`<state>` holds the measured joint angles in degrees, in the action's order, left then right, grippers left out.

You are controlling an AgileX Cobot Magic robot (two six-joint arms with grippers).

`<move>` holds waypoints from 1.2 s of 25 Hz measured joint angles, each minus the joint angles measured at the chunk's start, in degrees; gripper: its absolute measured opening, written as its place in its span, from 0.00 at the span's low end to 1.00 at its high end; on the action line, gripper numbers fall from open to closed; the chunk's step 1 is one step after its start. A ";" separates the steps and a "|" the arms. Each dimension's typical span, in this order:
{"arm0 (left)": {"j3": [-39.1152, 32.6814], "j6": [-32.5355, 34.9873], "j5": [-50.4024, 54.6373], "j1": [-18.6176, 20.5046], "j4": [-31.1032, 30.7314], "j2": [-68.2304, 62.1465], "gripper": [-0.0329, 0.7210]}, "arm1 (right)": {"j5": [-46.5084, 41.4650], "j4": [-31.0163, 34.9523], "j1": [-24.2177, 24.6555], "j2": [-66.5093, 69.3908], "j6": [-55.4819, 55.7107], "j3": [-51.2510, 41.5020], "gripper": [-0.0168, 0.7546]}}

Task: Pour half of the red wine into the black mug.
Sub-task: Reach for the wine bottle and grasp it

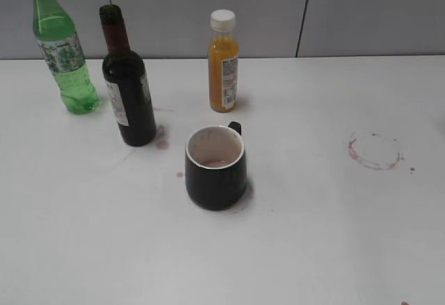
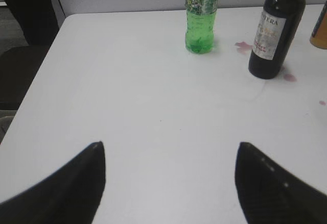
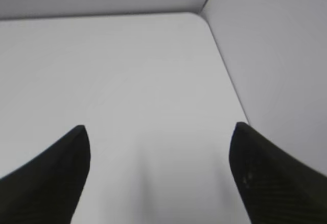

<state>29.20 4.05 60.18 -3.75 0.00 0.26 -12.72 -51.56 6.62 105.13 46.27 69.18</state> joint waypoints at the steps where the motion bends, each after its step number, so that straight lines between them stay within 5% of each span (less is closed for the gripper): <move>1: 0.00 0.00 0.00 0.00 0.00 0.00 0.83 | -2.82 7.66 0.04 0.00 -9.13 1.05 0.86; 5: 0.00 0.00 0.00 0.00 0.00 0.00 0.83 | -13.51 34.84 0.04 0.00 -34.85 7.25 0.85; 9: 0.00 0.00 0.00 0.00 0.00 0.00 0.83 | -27.00 45.39 0.04 0.00 -44.94 17.27 0.84; 18: 0.00 0.04 0.00 0.00 0.00 0.00 0.83 | -53.68 49.22 0.04 -0.53 -47.94 36.31 0.77; 30: 0.00 0.00 0.00 0.00 0.00 0.00 0.83 | -55.30 55.46 -0.01 -21.26 -52.19 15.34 0.76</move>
<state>29.20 4.05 60.18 -3.75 0.00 0.26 -68.02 3.90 6.61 83.87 -5.92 84.52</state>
